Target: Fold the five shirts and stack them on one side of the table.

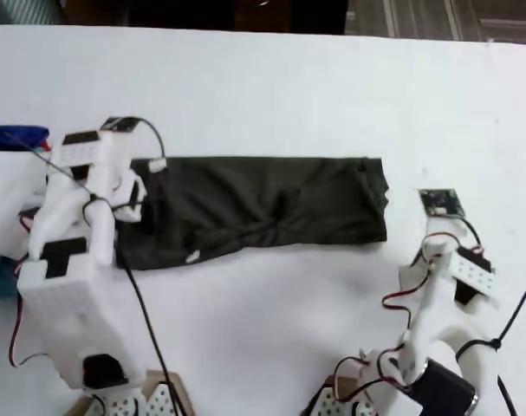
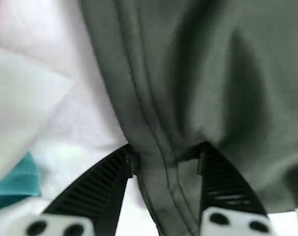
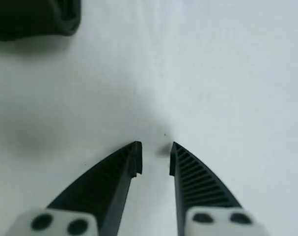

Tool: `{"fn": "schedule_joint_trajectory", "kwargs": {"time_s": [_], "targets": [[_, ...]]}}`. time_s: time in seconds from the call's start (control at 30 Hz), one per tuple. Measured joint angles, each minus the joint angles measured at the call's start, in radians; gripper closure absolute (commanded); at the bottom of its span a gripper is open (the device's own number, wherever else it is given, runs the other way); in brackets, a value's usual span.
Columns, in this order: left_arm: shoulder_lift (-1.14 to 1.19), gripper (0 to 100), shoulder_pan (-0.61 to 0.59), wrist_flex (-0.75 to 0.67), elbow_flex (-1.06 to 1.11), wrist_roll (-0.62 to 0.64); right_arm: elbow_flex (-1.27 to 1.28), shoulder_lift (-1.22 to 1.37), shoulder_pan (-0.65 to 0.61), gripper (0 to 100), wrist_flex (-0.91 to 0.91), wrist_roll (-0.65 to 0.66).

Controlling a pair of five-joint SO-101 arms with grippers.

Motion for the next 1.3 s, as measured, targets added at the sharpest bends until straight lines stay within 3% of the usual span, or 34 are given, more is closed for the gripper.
{"fn": "schedule_joint_trajectory", "kwargs": {"time_s": [0.13, 0.23, 0.27, 0.47, 0.63, 0.83, 1.1, 1.3], "targets": [[0.078, 82, 0.000, 0.066, -0.092, 0.000, 0.002, 0.000, 0.061, 89.6, 0.000, 0.026], [0.126, 99, 0.002, 0.120, -0.157, 0.000, 0.017, 0.000, 0.075, 89.6, -0.002, 0.069], [0.135, 95, 0.008, 0.133, -0.172, 0.000, 0.025, -0.002, 0.075, 89.6, -0.006, 0.075], [0.160, 97, 0.023, 0.212, -0.245, 0.000, 0.060, -0.021, 0.080, 89.7, -0.054, 0.080], [0.169, 97, 0.008, 0.373, -0.373, -0.002, 0.068, -0.023, 0.080, 89.7, -0.060, 0.080], [0.115, 97, 0.011, 0.407, -0.402, 0.043, 0.068, -0.023, 0.080, 89.7, -0.061, 0.080], [-0.196, 97, 0.296, 0.414, -0.404, 0.153, 0.068, -0.023, 0.080, 89.8, -0.061, 0.080], [-0.255, 97, 0.580, 0.379, -0.417, 0.207, 0.081, -0.028, 0.080, 89.8, -0.075, 0.080]]}}
